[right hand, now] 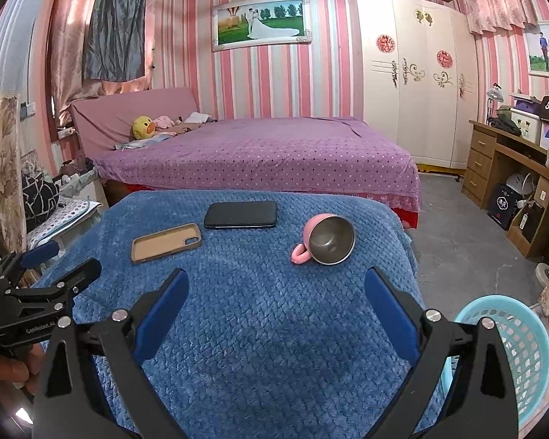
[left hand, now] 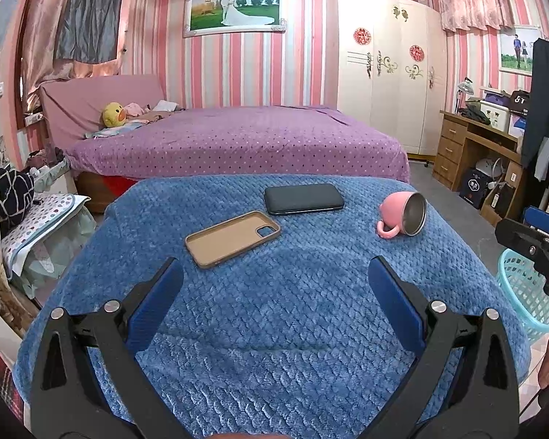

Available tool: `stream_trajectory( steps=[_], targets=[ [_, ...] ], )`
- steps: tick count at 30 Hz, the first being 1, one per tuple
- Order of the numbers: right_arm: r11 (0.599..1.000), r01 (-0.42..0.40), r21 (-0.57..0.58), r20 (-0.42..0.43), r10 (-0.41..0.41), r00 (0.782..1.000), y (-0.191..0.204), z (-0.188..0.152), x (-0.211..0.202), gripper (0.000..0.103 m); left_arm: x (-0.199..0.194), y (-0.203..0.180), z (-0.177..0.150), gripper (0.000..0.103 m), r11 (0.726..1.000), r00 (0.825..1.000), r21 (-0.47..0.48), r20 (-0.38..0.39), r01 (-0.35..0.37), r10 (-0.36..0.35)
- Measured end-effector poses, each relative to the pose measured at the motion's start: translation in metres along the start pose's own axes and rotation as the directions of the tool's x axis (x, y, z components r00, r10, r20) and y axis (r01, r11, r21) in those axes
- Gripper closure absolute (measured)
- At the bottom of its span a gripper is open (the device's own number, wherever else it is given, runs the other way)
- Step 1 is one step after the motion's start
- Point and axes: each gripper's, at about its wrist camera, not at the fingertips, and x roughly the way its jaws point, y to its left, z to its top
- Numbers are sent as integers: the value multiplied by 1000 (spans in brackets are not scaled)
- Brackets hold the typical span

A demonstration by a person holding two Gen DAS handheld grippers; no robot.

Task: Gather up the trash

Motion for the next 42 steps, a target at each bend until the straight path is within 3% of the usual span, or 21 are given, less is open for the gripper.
stream_trajectory(
  steps=[42],
  targets=[
    [1000,0,-14,-10,0,1000,6,0,2,8,-2,7,1,5,1000,1000,-21,-5,-5,5]
  ],
)
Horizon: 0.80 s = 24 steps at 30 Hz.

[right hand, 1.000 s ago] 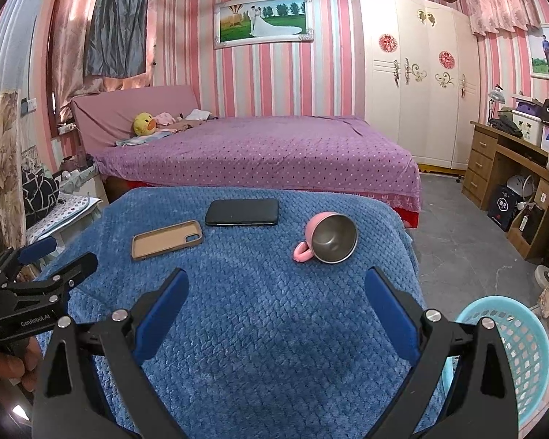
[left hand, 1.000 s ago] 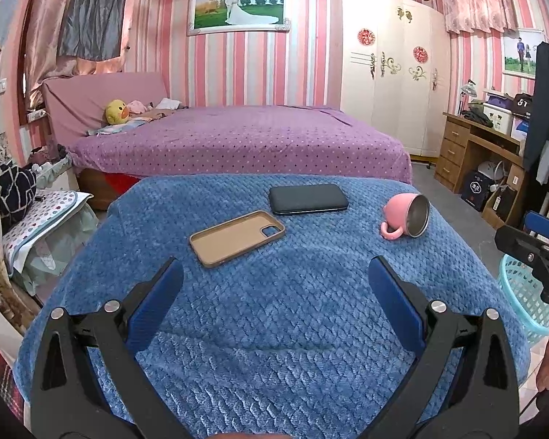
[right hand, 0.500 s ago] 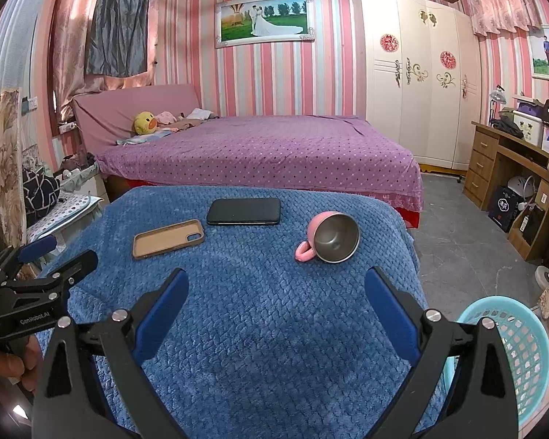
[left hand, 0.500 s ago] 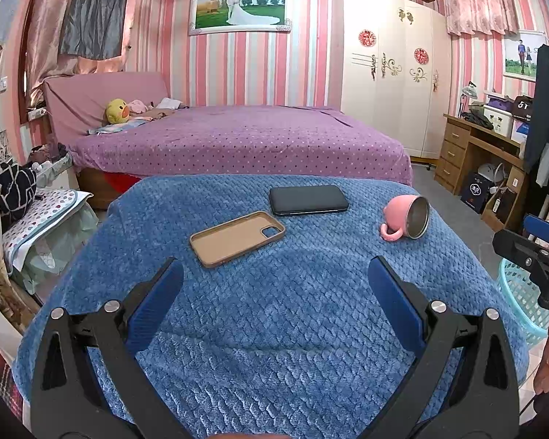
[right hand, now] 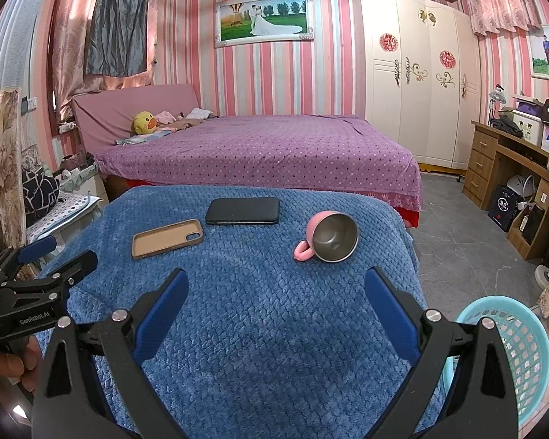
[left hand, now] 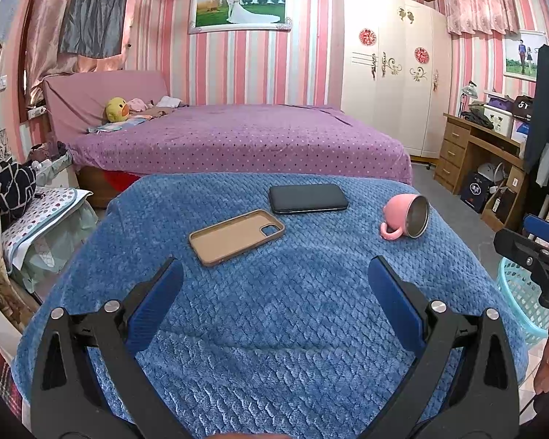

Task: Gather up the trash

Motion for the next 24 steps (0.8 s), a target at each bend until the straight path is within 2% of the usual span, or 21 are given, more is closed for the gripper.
stream_trajectory(
  steps=[24],
  targets=[
    [1000,9,3,-5,-9,1000,-4,-3,-1,8,0,-3,-2,5,1000,1000,-10,-3,-14,13]
  ],
)
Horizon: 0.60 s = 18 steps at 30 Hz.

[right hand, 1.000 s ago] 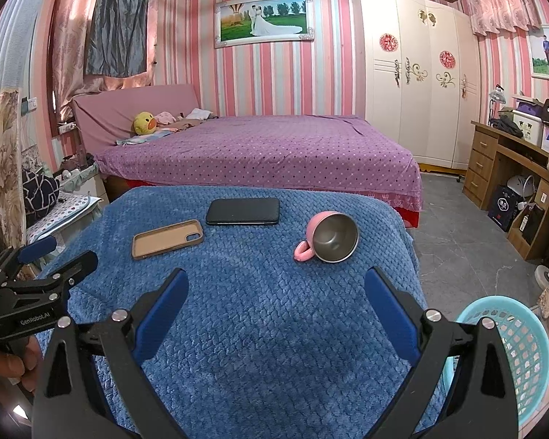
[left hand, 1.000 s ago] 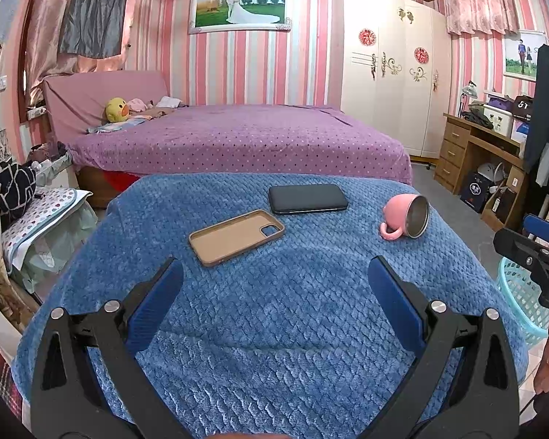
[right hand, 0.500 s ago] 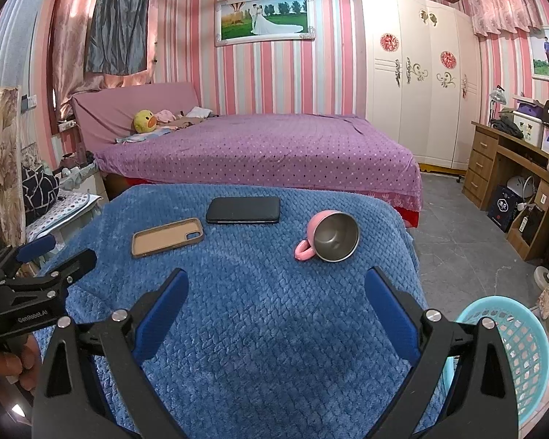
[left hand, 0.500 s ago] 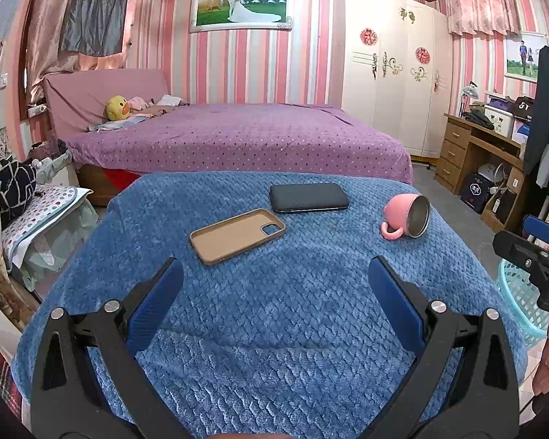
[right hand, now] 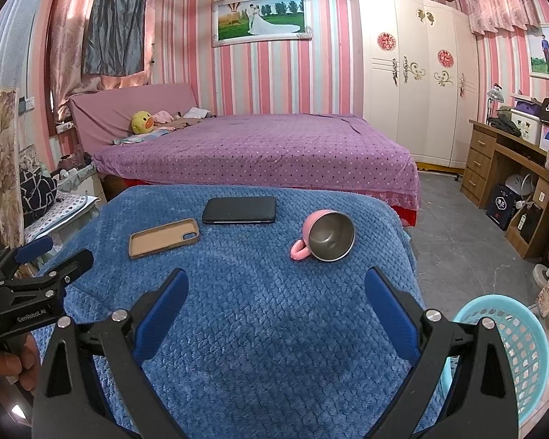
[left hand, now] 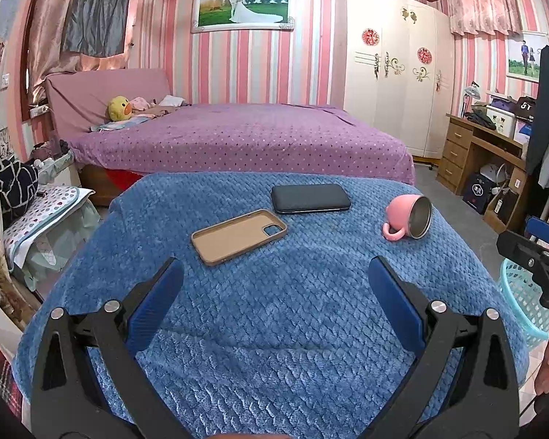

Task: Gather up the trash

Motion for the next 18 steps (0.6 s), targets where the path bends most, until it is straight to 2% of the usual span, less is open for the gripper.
stream_trajectory(
  steps=[18],
  targets=[
    [1000,1,-4,-9,-1,1000,1,0,3,8,2,4,1,5,1000,1000,-12,2,-10,10]
  ],
)
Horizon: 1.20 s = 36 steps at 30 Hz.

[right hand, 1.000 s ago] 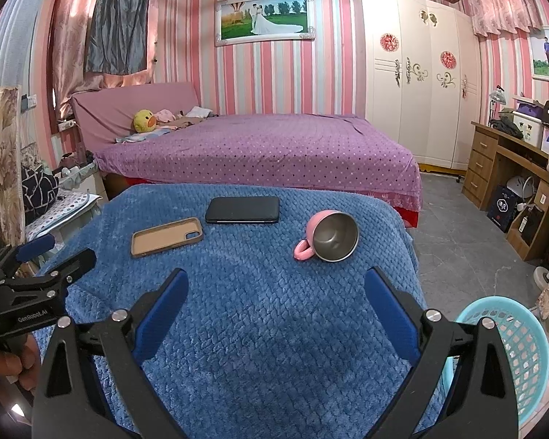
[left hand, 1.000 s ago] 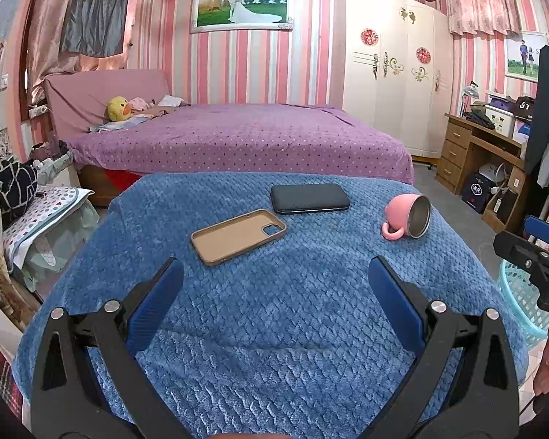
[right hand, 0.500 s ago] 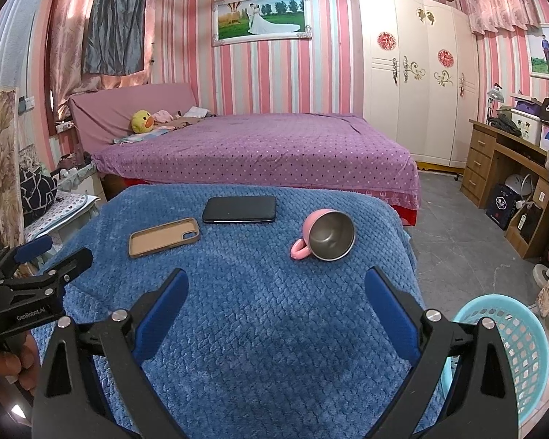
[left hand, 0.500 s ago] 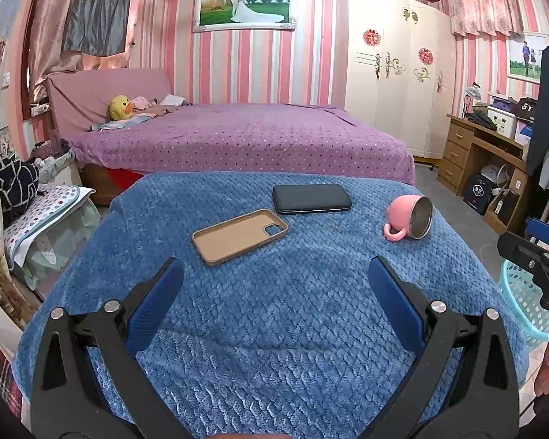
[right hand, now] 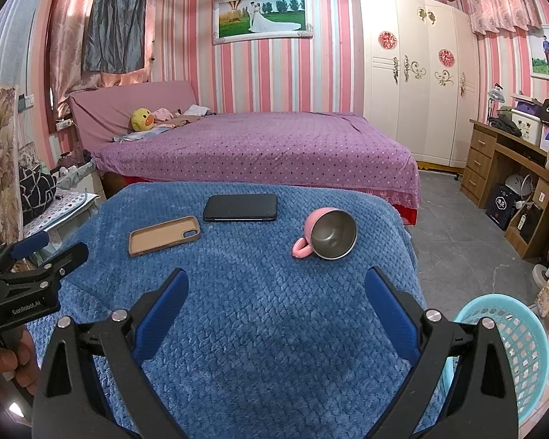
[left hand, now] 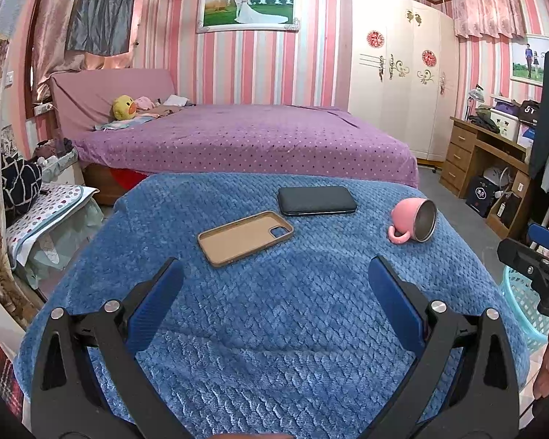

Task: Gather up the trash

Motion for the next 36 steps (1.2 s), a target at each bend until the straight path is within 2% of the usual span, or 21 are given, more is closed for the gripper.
stream_trajectory(
  steps=[36],
  targets=[
    [1000,0,0,3,0,1000,-1,-1,1,8,-1,-3,-1,5,1000,1000,2,1,-8,8]
  ],
)
